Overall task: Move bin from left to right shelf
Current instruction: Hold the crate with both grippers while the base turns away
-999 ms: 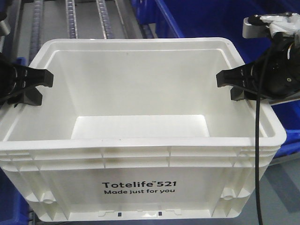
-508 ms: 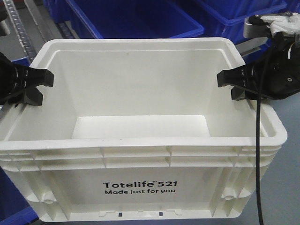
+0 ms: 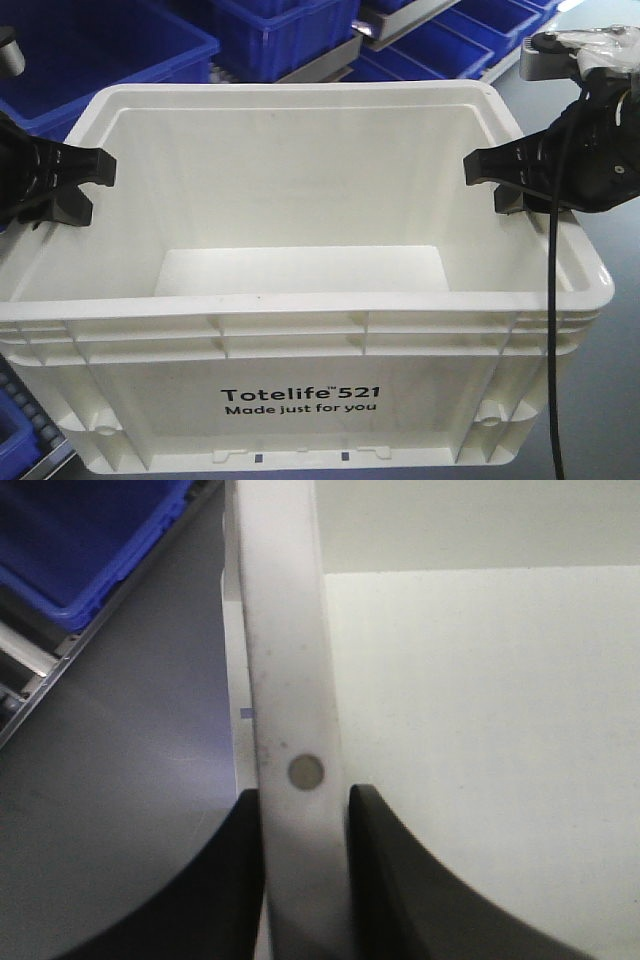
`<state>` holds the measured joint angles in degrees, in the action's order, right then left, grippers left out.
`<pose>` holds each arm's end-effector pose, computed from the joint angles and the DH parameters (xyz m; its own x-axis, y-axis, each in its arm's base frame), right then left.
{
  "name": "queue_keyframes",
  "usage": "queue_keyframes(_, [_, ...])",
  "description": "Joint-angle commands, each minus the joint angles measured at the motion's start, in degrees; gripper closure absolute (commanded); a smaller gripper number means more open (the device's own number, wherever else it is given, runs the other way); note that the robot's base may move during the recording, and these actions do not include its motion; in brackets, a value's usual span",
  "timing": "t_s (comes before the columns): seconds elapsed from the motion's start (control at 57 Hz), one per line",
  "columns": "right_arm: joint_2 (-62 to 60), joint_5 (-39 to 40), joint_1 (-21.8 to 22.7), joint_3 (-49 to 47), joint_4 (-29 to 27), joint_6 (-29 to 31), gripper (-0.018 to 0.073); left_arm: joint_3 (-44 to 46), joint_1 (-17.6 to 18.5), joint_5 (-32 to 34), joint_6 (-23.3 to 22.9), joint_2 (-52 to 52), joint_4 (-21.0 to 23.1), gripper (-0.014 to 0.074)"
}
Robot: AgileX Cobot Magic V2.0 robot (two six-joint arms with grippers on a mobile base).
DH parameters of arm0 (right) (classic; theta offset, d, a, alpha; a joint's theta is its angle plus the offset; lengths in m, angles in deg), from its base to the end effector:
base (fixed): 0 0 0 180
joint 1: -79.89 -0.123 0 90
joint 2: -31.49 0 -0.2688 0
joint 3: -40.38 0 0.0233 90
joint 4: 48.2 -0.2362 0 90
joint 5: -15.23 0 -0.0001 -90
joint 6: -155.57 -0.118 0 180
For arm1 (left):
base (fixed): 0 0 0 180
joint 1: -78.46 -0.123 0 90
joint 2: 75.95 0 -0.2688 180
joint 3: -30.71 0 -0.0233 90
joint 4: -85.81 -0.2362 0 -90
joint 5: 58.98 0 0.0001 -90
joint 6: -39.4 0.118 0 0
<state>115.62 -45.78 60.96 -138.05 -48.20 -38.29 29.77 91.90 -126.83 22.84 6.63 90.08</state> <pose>0.2563 0.0879 0.3326 -0.8454 -0.0367 -0.5329 -0.1256 0.9833 0.1315 0.2449 -0.0669 0.3360 -0.8930 -0.1065 -0.4372 -0.0152 0.9782 -0.2072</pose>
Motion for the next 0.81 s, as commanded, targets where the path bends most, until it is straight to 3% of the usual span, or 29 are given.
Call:
queue_keyframes(0.0, [-2.6, 5.7, 0.2, -2.5, 1.0, 1.2, 0.0559, 2.2, -0.3, 3.3, 0.9, -2.2, -2.4, 0.0603])
queue_keyframes(0.789, [-2.9, 2.9, 0.2, -2.5, 1.0, 1.2, 0.0559, 2.2, -0.3, 3.1, 0.9, -2.2, -2.4, 0.0603])
